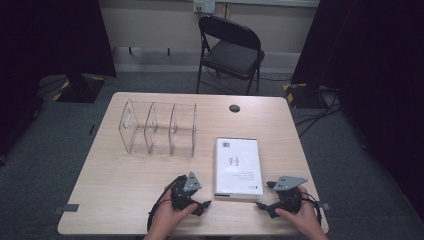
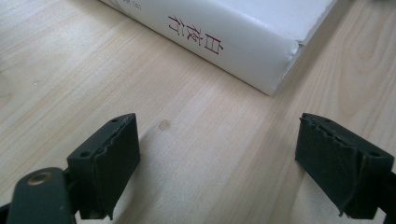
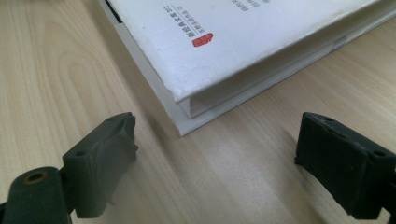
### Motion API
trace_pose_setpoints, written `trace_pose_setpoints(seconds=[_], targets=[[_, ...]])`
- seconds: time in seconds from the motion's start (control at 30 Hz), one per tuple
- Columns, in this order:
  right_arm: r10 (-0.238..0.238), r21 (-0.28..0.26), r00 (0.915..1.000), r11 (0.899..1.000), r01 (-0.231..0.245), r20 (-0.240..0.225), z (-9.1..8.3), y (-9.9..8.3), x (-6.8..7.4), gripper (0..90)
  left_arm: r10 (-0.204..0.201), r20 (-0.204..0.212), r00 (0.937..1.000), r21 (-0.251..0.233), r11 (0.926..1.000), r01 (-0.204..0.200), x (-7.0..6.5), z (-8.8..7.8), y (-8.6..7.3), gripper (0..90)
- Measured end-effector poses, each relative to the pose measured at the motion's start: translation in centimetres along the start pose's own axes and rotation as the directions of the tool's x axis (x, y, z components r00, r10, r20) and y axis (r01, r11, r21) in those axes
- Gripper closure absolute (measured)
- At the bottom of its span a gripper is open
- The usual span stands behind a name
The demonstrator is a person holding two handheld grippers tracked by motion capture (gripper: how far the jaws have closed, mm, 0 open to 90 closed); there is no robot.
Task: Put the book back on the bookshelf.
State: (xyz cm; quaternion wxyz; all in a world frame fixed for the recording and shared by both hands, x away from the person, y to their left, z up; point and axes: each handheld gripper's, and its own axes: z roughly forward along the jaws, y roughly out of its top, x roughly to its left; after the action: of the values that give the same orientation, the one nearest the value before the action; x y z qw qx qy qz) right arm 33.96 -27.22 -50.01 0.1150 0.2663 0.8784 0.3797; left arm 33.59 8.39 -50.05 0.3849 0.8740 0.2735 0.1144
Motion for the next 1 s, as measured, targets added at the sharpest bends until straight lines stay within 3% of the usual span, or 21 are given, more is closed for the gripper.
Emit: trace_pose_setpoints(seconds=[0.23,0.4,0.67,0.77,0.8,0.83,0.87,0.97,1.0], targets=[[0.0,0.001,1.0,1.0,0.0,0.001,0.0,0.0,0.0,11.1,-0.01,-0.005,0.9999,0.005,0.9999,0.01,-0.1,0.1,0.1,12.2],[0.004,0.0,1.0,1.0,-0.004,0.006,0.0,0.0,0.0,11.1,0.017,0.02,0.9997,0.032,0.9993,-0.017,-0.3,0.6,0.4,0.0],[0.015,0.003,0.9995,1.0,-0.015,0.028,0.1,0.4,0.4,16.4,0.007,0.012,0.9999,0.05,0.9987,-0.008,-1.1,1.1,1.1,0.1],[-0.027,0.011,0.999,1.0,0.027,0.036,0.1,0.9,0.8,24.6,0.006,0.005,1.0,0.076,0.9971,-0.007,-1.2,1.1,1.5,2.7],[-0.023,0.02,0.9994,1.0,0.022,0.024,0.3,1.1,1.1,24.7,-0.003,0.006,1.0,0.075,0.9972,0.003,-1.4,1.2,1.8,11.0],[-0.023,0.02,0.9994,1.0,0.022,0.024,0.3,1.1,1.1,24.7,0.0,0.01,1.0,0.078,0.997,0.0,-1.4,1.1,2.0,11.0],[-0.007,0.019,0.9999,1.0,0.007,0.015,0.5,1.3,1.1,27.2,-0.001,0.014,0.9999,0.081,0.9967,0.0,-1.6,1.0,2.2,21.7],[-0.007,-0.006,0.9997,1.0,0.007,0.025,0.6,1.5,1.1,32.2,0.004,0.037,0.9993,0.082,0.9966,-0.007,-1.8,1.1,2.8,13.6],[0.017,-0.023,0.9997,1.0,-0.017,0.018,0.6,1.7,1.1,34.1,0.003,0.034,0.9994,0.083,0.9965,-0.006,-1.9,1.6,3.1,19.3]])
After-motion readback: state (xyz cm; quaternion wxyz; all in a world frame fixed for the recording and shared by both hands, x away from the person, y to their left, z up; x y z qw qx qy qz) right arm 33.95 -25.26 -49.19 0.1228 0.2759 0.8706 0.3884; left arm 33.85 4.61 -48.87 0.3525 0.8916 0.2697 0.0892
